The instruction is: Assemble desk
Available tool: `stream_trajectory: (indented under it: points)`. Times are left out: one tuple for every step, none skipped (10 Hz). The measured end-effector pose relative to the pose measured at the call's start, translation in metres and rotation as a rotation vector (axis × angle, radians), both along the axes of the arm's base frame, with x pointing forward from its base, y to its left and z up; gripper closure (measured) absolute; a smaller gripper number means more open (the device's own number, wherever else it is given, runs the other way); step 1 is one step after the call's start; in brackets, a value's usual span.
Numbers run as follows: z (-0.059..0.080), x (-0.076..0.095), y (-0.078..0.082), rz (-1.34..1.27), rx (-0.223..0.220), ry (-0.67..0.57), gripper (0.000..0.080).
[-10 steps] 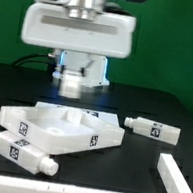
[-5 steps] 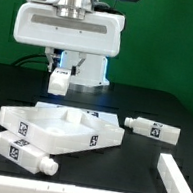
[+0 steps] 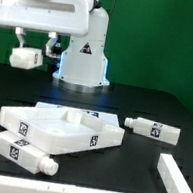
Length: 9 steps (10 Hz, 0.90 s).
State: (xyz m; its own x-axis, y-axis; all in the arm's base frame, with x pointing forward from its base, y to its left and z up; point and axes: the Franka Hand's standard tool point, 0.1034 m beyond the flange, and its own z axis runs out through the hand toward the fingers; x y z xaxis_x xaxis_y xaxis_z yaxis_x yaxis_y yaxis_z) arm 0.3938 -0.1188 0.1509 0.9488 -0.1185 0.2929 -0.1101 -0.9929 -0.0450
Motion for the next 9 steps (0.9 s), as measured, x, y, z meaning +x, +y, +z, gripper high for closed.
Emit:
stream_trajectory:
  points:
    - [0.0,0.005,-0.003,0.003,-0.006,-0.002,0.0512]
    - [0.001,0.008,-0.004,0.002,-0.009,-0.003,0.0512]
    - [0.001,0.007,-0.005,0.011,-0.012,-0.006,0.0512]
    - [0.005,-0.001,-0.01,0.02,-0.007,-0.019,0.0512]
    - [0.01,-0.008,-0.017,0.023,-0.002,-0.035,0.0512]
    - [0.012,-0.009,-0.021,0.018,0.003,-0.039,0.0512]
    - [0.011,-0.01,-0.024,0.019,0.018,-0.028,0.0512]
    - [0.011,-0.007,-0.026,0.02,0.037,-0.016,0.0512]
    - [0.011,-0.003,-0.028,0.019,0.03,-0.017,0.0512]
